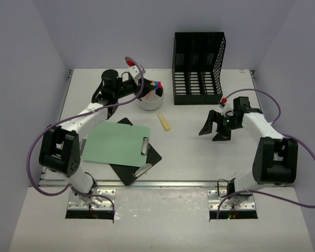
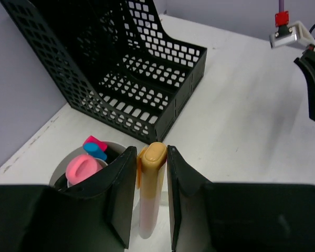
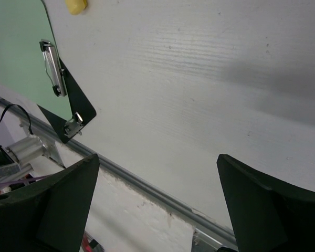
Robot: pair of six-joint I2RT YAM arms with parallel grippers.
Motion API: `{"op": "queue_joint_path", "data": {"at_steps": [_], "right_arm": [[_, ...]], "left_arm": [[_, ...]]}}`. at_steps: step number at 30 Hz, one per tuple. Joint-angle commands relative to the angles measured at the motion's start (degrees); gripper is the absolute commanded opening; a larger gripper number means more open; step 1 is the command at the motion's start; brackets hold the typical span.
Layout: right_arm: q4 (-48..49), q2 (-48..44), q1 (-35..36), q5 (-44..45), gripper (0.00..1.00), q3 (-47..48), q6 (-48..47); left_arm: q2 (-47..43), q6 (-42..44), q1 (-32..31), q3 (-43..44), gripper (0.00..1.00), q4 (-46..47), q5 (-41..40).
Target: Organize the desk
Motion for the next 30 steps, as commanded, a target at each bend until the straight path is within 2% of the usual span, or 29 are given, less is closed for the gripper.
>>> {"op": "queue_joint_path", "data": {"at_steps": [1, 4, 9, 17, 30], "right_arm": [[-0.21, -0.15, -0.24, -0.96, 0.93, 2.42, 0.34], [-0.39, -0.24, -0.24, -0.43, 0.93, 2.24, 0.07], [-0.48, 0.11, -0.24, -0.34, 0.93, 2.33, -0.1], [-0.48, 0.91, -0.24, -0.52, 0.93, 2.59, -0.02], [-0.65, 1.26, -0.24, -0.7, 0.93, 2.51, -0.1]], "left_arm": [[3.55, -11.57, 2.77, -0.3, 0.0, 19.37, 3.2], [6.63, -13.69, 3.22, -0.12, 0.0, 23.87, 5.75], [10.24, -12.47, 3.31, -0.3, 0.0, 27.67, 5.93], [14.81, -10.09, 3.57, 1.55, 0.0, 28.55, 7.6], [18.33, -6.66, 3.66, 2.17, 0.01, 30.4, 6.02]]}}
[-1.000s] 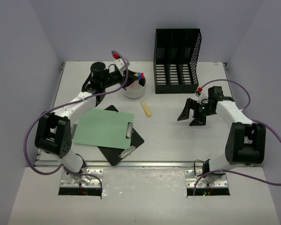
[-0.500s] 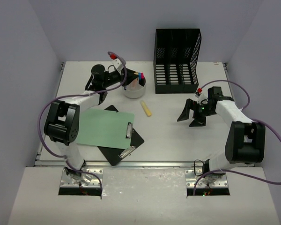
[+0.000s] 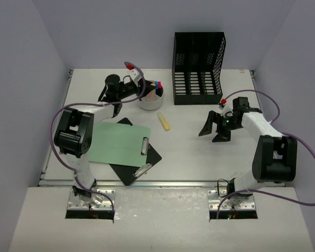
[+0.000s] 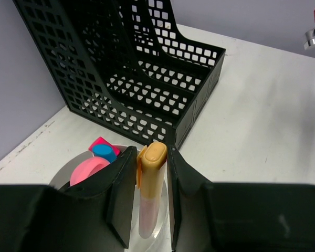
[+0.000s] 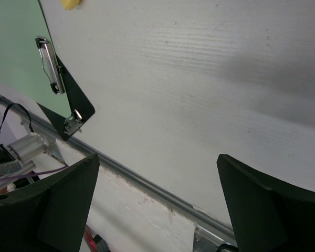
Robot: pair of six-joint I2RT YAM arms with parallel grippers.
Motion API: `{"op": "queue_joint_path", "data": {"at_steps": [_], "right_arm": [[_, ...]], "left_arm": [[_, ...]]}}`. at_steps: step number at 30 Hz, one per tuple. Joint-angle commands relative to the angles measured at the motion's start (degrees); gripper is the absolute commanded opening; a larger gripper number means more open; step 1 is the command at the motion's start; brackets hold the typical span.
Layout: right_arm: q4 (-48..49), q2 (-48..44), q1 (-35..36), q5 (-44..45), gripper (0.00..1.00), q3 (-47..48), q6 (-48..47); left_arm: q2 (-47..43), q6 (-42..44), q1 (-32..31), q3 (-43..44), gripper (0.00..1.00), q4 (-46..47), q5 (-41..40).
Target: Organize the desk
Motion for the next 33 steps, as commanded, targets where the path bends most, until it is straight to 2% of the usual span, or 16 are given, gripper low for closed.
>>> {"op": "queue_joint_path", "data": {"at_steps": [1, 8, 10, 13, 20, 23, 24, 26, 27, 28, 29, 30, 31, 32, 33], "right_arm": [[0.33, 0.14, -0.32, -0.72, 0.93, 2.24, -0.13], [0.07, 0.32, -0.24, -0.72, 0.93, 2.51, -0.04], [-0.02, 0.23, -0.32, -0.72, 0.93, 2.59, -0.21], [-0.11, 0.14, -0.24, -0.63, 0.93, 2.68, -0.3], [-0.02, -0.21, -0.24, -1.25, 0.93, 2.51, -0.04], [0.07, -0.38, -0.32, -1.6, 0.93, 2.33, -0.04], [0.24, -0.47, -0.24, -1.68, 0.93, 2.24, -0.13], [0.33, -0.65, -0.32, -1.68, 0.93, 2.07, -0.13], [0.33, -0.73, -0.24, -1.77, 0.93, 2.07, -0.21], [0.42, -0.65, -0.32, -1.77, 0.93, 1.98, -0.21], [0.42, -0.73, -0.32, -1.77, 0.93, 1.89, -0.21], [0.42, -0.65, -0.24, -1.86, 0.93, 1.89, -0.21], [0.42, -0.56, -0.32, -1.77, 0.93, 1.89, -0.39], [0.42, -0.65, -0.24, -1.77, 0.93, 1.89, -0.48], [0.33, -0.56, -0.32, -1.69, 0.93, 1.89, -0.56]], "left_arm": [[0.4, 2.3, 0.31, 2.08, 0.02, 4.36, 0.64], [1.64, 1.78, 0.4, 2.16, 0.15, 4.72, -0.58], [1.72, 1.6, 0.4, 2.25, 0.26, 4.45, -0.59], [1.29, 1.51, 0.49, 2.51, 0.37, 3.75, -0.5], [-2.58, 1.07, 0.49, 7.16, 0.42, -0.11, 2.74], [-3.9, 5.8, 0.49, 11.47, 0.44, -6.86, 7.48], [-4.16, 10.95, 0.06, 12.7, 0.44, -12.8, 8.63], [-4.52, 15.82, -0.56, 16.83, 0.44, -19.25, 11.0], [-4.17, 22.19, -1.43, 18.76, 0.44, -23.8, 11.97], [-2.51, 26.43, -1.96, 24.52, 0.43, -36.03, 12.94], [-1.02, 31.08, -2.58, 28.49, 0.43, -44.07, 13.47], [0.74, 42.53, -4.5, 32.53, 0.42, -62.07, 12.78], [5.11, 48.74, -5.56, 41.45, 0.42, -71.04, 11.38], [7.5, 54.45, -6.88, 45.8, 0.41, -78.7, 7.27], [9.53, 63.73, -9.5, 49.15, 0.41, -91.05, 4.8]]}}
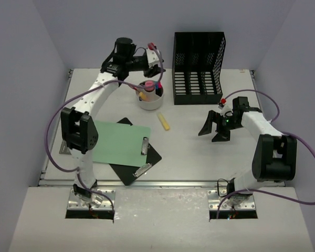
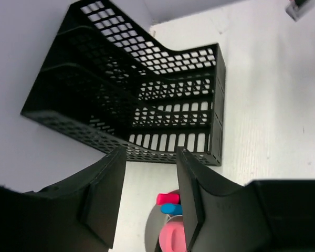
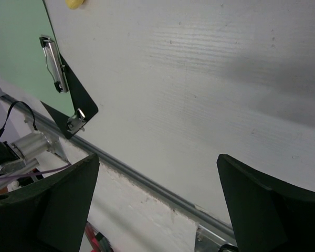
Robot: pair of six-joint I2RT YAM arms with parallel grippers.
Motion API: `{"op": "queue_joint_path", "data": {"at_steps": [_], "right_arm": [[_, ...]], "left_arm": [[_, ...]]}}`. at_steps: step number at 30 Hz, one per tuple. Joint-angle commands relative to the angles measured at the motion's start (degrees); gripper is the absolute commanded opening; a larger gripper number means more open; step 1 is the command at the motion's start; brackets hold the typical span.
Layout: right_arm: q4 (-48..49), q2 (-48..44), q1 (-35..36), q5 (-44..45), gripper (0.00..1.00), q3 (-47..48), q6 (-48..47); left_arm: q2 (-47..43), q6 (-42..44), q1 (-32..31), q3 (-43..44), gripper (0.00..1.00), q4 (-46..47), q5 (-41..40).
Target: Organize the desk
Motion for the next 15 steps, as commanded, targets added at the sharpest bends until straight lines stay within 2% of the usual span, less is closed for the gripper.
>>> {"op": "queue_joint_path", "data": {"at_steps": [1, 3, 5, 11, 15], "right_arm": [[0.55, -1.0, -0.32, -0.92, 0.93, 1.5, -0.63], [0.46, -0.82, -0.24, -0.83, 0.93, 1.59, -0.72], [0.37, -0.82, -0.24, -0.74, 0.93, 1.67, -0.89], [0.46, -0.21, -0.24, -0.75, 0.93, 1.59, -0.98], [0.55, 0.06, -0.32, -1.27, 0.93, 1.5, -0.72]], "left_arm": [[8.5, 32.11, -6.79, 13.14, 0.4, -43.48, -5.12], [10.46, 40.9, -10.47, 14.33, 0.39, -51.66, -12.42], [11.17, 46.28, -13.46, 11.97, 0.38, -53.98, -18.2], [10.73, 53.77, -18.49, 2.65, 0.39, -54.52, -27.89], [11.96, 55.79, -20.51, -0.43, 0.41, -51.45, -30.45]]}}
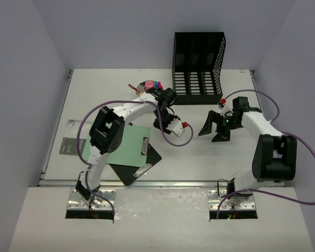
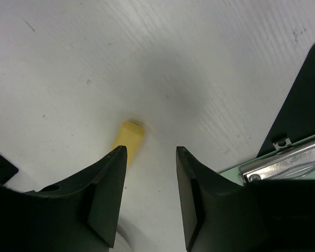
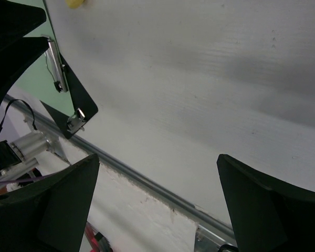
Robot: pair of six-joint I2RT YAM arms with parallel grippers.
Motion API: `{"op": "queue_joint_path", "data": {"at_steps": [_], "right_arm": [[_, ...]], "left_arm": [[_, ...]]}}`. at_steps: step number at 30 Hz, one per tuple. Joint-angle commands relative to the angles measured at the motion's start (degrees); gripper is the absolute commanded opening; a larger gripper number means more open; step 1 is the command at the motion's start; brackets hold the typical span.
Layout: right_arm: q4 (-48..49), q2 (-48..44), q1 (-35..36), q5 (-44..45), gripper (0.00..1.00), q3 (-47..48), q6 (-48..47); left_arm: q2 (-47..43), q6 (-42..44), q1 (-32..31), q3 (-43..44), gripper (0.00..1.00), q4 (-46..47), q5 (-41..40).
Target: Organize the desk
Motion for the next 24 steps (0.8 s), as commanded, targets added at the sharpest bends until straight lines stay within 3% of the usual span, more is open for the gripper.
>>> {"op": "queue_joint_path", "data": {"at_steps": [1, 13, 24], "right_arm": [[0.68, 0.1, -0.24, -1.42, 0.93, 1.5, -0.59], [1.03, -0.25, -0.32, -1.25, 0.93, -0.17, -1.73], [0.95, -0.34, -0.32, -1.34, 0.93, -0.7, -2.17]], "left_arm": [[-0.56, 6.62, -0.14, 0.31, 0.41, 0.6, -4.64], [4.45, 9.52, -1.55, 2.16, 0.42, 4.12, -8.16], [3.58, 14.09, -3.31, -3.9, 0.42, 8.69, -11.67]]}}
